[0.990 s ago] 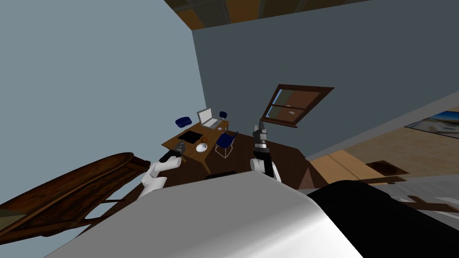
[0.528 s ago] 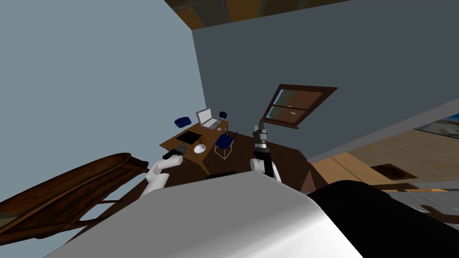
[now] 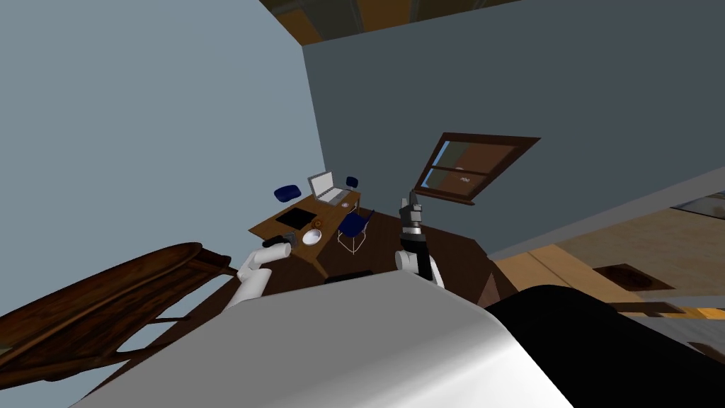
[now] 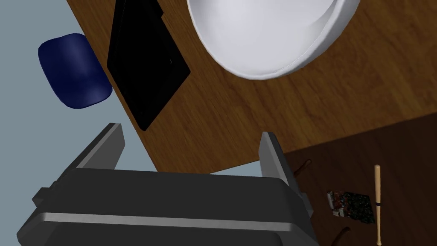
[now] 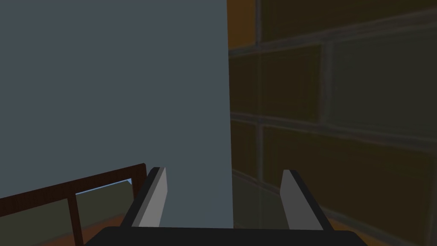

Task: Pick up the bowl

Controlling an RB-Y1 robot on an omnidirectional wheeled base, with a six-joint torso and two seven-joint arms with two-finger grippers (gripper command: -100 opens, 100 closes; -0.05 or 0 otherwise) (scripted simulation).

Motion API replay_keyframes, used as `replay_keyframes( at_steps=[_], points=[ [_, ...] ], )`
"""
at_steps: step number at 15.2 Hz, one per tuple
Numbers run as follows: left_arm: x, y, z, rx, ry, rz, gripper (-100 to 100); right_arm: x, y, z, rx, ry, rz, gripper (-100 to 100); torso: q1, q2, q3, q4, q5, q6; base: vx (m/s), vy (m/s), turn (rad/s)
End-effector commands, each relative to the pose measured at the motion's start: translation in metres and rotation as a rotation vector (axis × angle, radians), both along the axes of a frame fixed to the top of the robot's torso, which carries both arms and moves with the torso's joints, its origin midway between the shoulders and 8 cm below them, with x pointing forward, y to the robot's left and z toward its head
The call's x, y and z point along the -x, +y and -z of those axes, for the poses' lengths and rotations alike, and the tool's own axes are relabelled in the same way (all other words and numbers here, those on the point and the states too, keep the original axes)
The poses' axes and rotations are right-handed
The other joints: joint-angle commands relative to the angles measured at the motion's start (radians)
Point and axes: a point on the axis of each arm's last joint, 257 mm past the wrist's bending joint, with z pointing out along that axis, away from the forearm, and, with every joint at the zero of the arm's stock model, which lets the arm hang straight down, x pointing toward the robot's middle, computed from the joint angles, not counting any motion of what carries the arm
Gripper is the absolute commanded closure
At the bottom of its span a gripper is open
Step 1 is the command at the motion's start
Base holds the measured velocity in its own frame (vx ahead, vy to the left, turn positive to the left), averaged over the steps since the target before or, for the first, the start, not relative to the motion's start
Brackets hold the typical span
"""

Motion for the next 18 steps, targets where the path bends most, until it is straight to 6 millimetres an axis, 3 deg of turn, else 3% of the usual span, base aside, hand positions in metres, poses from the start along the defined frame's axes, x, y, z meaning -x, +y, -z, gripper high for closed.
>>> replay_keyframes(
  at_steps=[1, 10, 18],
  points=[
    [0.006, -0.006, 0.017, 0.037, 0.063, -0.016, -100, 0.0, 0.0, 0.0, 0.0, 0.0, 0.0, 0, 0.0, 0.0, 0.0, 0.0, 0.0, 0.0, 0.047, -0.077, 0.034],
    [0.029, -0.026, 0.055, 0.134, 0.243, -0.05, -100, 0.0, 0.0, 0.0, 0.0, 0.0, 0.0, 0, 0.001, 0.0, 0.0, 0.0, 0.0, 0.0, 0.034, -0.054, 0.02],
    [0.048, -0.047, 0.076, 0.204, 0.368, -0.067, -100, 0.0, 0.0, 0.0, 0.0, 0.0, 0.0, 0, 0.002, 0.001, 0.001, 0.0, 0.0, 0.0, 0.029, -0.049, 0.018]
  ],
)
